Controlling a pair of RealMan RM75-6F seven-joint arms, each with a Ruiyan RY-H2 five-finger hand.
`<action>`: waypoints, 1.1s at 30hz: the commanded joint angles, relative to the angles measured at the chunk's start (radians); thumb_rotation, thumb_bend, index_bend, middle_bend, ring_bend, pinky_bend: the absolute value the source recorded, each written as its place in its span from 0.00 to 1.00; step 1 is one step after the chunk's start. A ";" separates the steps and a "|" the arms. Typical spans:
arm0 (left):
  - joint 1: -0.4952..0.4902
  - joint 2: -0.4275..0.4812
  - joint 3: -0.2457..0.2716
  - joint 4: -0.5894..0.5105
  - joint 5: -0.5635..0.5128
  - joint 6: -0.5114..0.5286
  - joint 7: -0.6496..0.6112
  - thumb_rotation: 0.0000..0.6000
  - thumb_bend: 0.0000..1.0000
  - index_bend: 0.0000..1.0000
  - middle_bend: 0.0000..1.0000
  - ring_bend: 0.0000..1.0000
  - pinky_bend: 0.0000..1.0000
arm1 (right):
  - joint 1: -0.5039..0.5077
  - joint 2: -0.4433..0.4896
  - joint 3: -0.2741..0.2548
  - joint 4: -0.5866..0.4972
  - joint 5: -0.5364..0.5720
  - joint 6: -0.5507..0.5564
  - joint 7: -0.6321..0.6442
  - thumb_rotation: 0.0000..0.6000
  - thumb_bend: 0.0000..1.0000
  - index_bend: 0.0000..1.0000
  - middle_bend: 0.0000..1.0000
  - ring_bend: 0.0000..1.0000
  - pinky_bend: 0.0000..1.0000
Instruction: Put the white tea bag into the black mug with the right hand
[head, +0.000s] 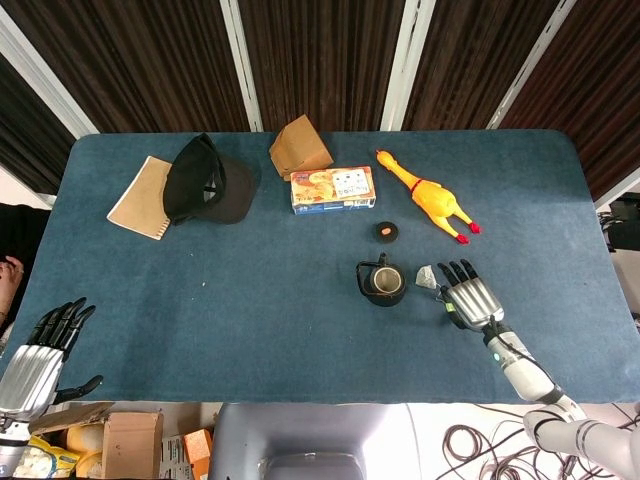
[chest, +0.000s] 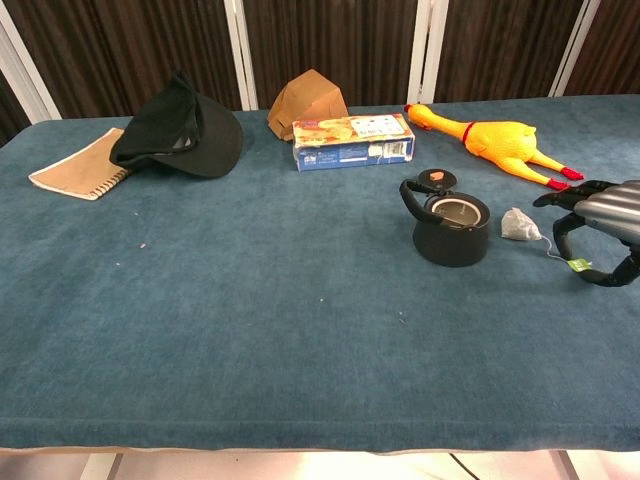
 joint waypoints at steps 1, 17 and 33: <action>0.000 0.000 0.000 0.000 0.000 0.000 0.000 1.00 0.03 0.00 0.00 0.00 0.10 | 0.000 0.000 0.000 0.001 0.002 -0.001 -0.002 1.00 0.30 0.53 0.03 0.00 0.01; -0.001 0.000 -0.002 0.000 0.000 -0.001 -0.004 1.00 0.03 0.00 0.00 0.00 0.10 | -0.004 0.002 0.007 0.009 0.012 0.003 0.005 1.00 0.30 0.56 0.04 0.00 0.01; -0.002 0.000 -0.002 0.001 0.002 -0.002 -0.006 1.00 0.03 0.00 0.00 0.00 0.10 | -0.018 0.072 0.031 -0.086 0.003 0.072 0.024 1.00 0.30 0.55 0.04 0.00 0.01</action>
